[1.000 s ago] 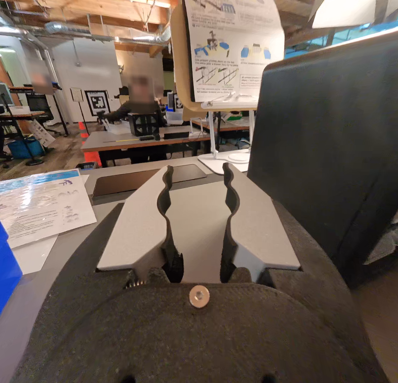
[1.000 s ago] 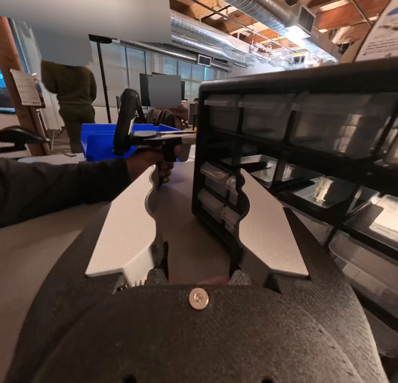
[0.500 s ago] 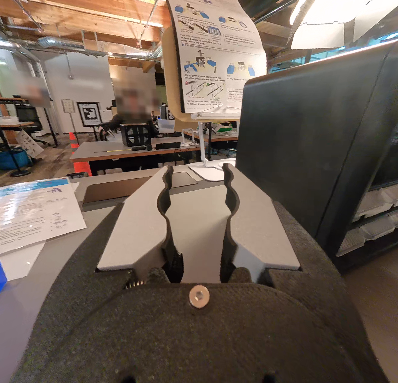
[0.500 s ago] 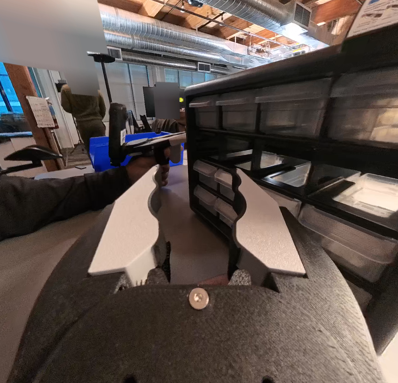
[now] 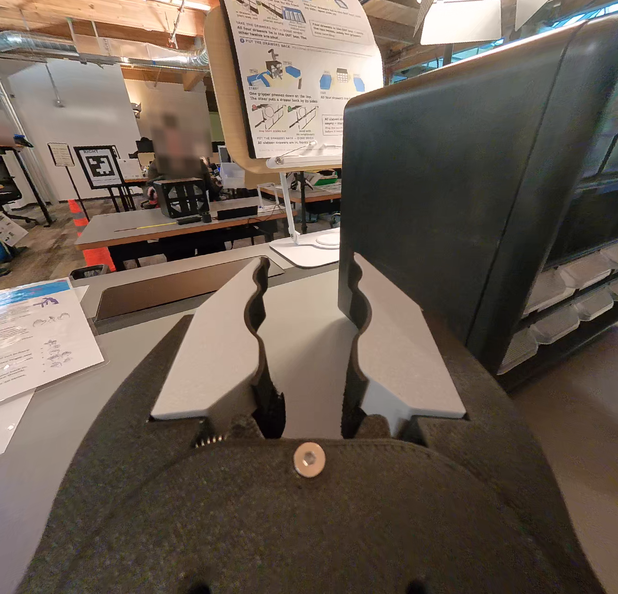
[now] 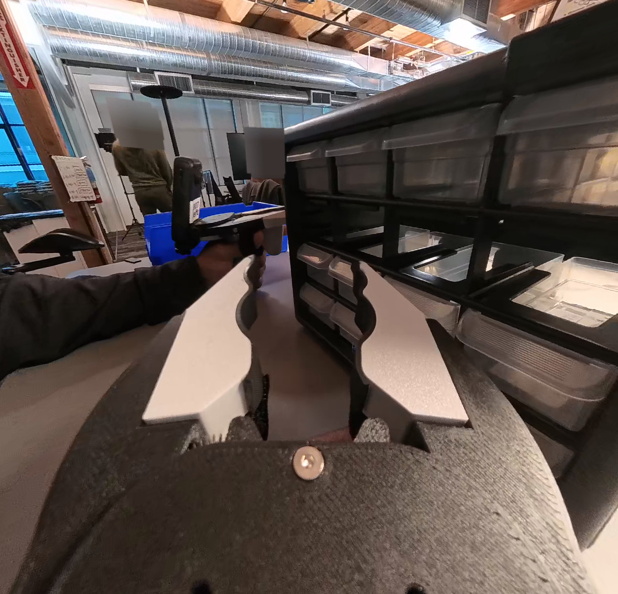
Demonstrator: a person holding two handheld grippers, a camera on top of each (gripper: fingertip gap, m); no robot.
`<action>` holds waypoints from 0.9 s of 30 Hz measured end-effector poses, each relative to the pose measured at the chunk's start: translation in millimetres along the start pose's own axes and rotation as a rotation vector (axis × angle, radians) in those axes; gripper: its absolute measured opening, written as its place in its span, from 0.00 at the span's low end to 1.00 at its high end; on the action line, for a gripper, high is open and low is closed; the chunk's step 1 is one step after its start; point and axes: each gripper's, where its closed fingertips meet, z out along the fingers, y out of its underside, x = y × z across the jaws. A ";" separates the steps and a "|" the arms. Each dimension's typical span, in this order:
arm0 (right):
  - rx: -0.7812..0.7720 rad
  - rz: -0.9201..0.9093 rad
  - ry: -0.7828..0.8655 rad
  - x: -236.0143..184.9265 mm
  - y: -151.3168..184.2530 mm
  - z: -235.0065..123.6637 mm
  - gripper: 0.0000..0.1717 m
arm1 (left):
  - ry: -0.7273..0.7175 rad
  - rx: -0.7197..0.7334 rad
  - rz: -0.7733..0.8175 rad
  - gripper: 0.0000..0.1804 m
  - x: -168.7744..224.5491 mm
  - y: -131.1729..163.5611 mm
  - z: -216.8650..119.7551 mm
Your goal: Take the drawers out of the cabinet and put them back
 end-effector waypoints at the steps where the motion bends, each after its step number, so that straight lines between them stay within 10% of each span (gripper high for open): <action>1: 0.001 0.002 -0.004 -0.5 -0.2 -0.3 0.34 | -0.002 -0.004 0.003 0.26 0.0 0.5 0.4; 27: 0.004 0.100 0.000 11.0 0.2 -1.0 0.32 | -0.047 0.015 -0.022 0.26 -10.0 -1.6 -4.1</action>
